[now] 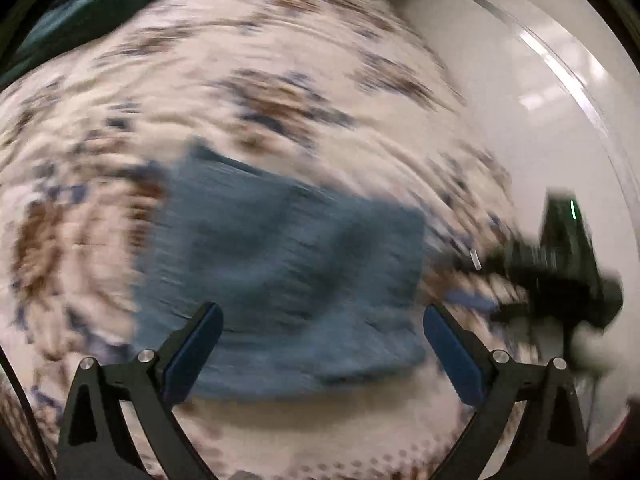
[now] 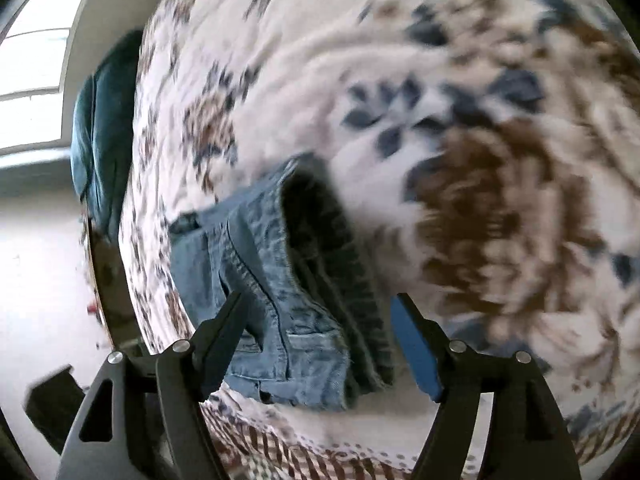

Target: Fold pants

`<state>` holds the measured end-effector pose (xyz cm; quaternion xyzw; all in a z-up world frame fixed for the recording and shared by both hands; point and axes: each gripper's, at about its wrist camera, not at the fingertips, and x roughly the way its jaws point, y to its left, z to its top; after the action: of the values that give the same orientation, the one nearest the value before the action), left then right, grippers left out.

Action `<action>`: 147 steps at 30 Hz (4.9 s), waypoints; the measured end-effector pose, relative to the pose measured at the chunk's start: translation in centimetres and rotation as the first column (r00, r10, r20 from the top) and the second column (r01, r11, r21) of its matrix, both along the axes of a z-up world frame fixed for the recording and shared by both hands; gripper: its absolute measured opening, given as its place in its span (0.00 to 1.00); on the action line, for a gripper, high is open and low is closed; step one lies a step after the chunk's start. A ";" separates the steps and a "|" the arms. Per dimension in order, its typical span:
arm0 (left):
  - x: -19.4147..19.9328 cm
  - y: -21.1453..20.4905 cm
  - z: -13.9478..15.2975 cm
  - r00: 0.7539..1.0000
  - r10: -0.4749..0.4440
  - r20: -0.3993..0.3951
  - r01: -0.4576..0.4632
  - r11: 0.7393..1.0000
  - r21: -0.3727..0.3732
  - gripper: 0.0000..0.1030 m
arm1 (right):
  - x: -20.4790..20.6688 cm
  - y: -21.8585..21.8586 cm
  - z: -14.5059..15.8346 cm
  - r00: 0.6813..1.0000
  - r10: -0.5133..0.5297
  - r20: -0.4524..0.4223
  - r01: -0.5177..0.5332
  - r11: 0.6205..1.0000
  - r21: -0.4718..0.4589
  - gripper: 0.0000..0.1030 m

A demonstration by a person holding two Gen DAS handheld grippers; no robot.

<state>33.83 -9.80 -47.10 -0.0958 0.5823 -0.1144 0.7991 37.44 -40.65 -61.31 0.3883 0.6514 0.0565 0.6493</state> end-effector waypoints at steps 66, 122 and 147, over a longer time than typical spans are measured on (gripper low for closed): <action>10.5 13.1 -9.2 0.922 0.237 -0.306 -0.275 0.958 -0.087 0.74 | 4.9 0.1 -2.9 0.992 0.097 -0.082 -0.105 0.990 -0.100 0.63; 2.8 10.0 -12.9 0.947 0.048 -0.316 -0.123 0.967 -0.223 0.86 | 22.4 30.0 -5.3 0.596 0.737 -0.320 -0.798 0.588 -0.131 0.50; 9.8 7.2 -14.0 0.931 -0.019 -0.364 -0.110 0.937 -0.332 0.82 | 23.2 32.0 -9.3 0.581 0.732 -0.355 -0.795 0.604 -0.056 0.26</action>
<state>43.68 -2.58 -61.13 -0.2683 0.6877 -0.1768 0.6510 60.60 -8.62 -70.57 0.0014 0.8461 0.2044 0.4922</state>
